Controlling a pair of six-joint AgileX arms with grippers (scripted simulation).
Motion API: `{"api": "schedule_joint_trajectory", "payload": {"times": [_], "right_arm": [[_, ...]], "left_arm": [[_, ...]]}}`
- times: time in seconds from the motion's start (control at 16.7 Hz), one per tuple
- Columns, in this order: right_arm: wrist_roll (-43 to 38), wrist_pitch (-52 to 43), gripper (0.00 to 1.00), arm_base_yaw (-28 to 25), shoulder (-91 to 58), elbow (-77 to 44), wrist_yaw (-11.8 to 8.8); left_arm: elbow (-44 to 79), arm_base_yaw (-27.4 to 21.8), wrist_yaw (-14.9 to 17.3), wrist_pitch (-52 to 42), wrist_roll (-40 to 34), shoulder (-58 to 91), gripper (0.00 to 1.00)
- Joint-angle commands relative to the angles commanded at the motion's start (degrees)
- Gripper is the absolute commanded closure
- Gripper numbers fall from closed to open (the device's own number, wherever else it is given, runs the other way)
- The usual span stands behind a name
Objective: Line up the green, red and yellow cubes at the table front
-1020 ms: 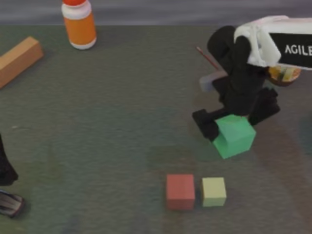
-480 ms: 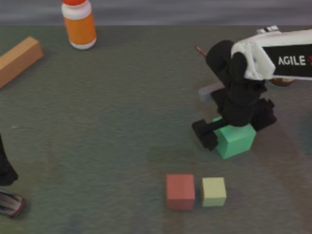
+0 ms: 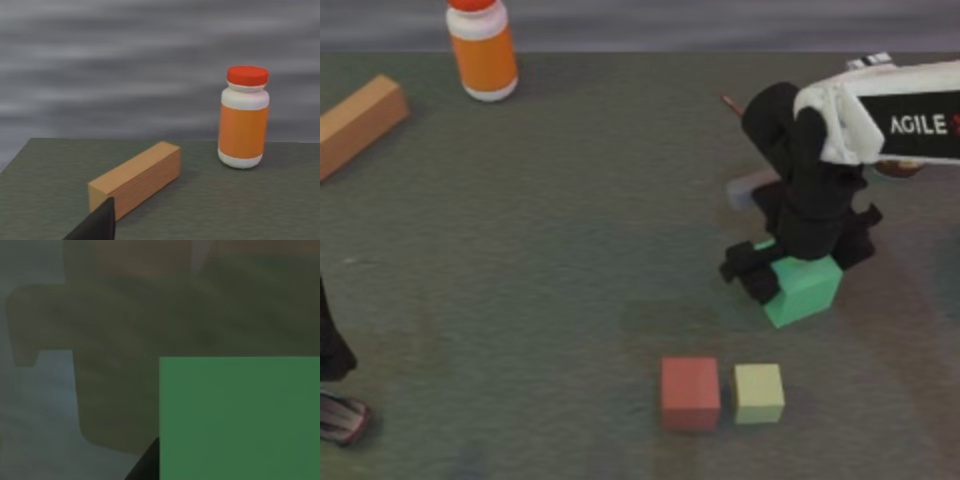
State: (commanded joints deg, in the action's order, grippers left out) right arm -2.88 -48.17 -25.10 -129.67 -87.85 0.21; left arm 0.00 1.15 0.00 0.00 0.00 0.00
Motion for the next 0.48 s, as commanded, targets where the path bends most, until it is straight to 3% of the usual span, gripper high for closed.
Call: {"api": "schedule_joint_trajectory", "payload": {"times": [0.18, 0.48], "right_arm": [[0.0, 0.0, 0.98, 0.0, 0.0, 0.0, 0.0], [0.0, 0.0, 1.00, 0.0, 0.0, 0.0, 0.0]], "left_arm": [[0.0, 0.0, 0.0, 0.0, 0.0, 0.0, 0.00], [0.0, 0.0, 0.0, 0.0, 0.0, 0.0, 0.00]]}}
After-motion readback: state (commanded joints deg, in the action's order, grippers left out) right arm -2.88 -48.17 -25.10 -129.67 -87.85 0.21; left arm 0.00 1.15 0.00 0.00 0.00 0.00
